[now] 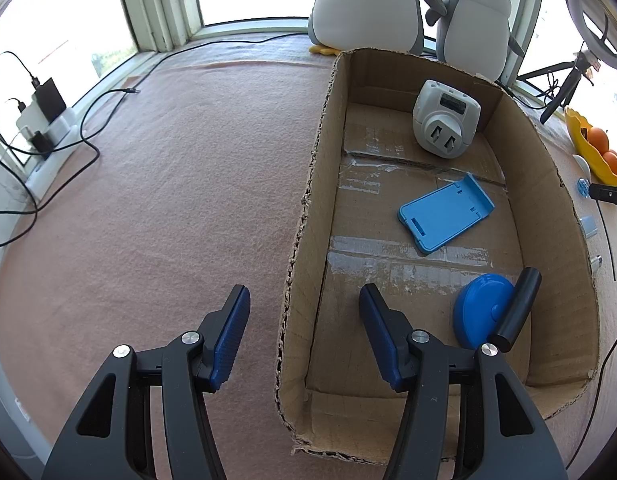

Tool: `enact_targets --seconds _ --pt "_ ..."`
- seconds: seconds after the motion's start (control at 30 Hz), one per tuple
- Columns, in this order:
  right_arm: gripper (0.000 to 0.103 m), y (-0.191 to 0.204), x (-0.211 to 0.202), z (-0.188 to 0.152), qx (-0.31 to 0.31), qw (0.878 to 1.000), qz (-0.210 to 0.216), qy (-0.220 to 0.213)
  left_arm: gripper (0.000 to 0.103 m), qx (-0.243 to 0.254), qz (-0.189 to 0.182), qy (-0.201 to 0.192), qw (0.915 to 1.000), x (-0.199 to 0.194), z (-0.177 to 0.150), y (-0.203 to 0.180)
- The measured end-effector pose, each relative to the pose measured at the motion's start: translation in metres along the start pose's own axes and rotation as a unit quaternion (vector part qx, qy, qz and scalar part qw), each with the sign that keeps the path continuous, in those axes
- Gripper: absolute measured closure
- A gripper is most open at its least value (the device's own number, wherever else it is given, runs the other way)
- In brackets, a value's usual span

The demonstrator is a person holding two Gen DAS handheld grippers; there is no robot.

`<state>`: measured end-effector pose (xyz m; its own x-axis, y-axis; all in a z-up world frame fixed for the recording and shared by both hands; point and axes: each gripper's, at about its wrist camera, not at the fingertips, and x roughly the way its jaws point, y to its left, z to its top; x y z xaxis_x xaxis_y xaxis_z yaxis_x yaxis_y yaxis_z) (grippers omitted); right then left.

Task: Organize rigid objects
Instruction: 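Grasp the grey spoon by its handle with the right gripper, then carry the spoon into the box and open the right gripper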

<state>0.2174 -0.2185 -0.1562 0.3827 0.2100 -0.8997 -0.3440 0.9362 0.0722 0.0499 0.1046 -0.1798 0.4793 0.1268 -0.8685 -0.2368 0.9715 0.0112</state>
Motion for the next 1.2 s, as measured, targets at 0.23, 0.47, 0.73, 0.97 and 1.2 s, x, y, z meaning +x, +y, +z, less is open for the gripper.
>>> enact_targets --seconds 0.23,0.47,0.73,0.97,1.2 --pt "0.096 0.019 -0.039 0.003 -0.007 0.999 0.026 -0.043 0.045 0.000 0.000 0.000 1.0000 -0.001 0.001 0.000" --pt "0.096 0.074 -0.069 0.011 -0.035 0.993 0.083 -0.072 0.045 -0.002 -0.001 0.000 1.0000 -0.001 0.001 0.001" --pt "0.096 0.138 -0.075 0.014 -0.038 0.983 0.166 -0.075 0.045 -0.002 -0.001 -0.001 1.0000 -0.001 0.001 0.001" --pt "0.096 0.180 -0.055 0.011 -0.050 0.980 0.185 -0.056 0.045 -0.003 -0.002 -0.001 1.0000 -0.001 0.001 0.001" --pt "0.096 0.196 -0.032 0.007 -0.059 0.981 0.180 -0.035 0.045 -0.004 -0.003 -0.002 1.0000 -0.001 0.002 0.002"
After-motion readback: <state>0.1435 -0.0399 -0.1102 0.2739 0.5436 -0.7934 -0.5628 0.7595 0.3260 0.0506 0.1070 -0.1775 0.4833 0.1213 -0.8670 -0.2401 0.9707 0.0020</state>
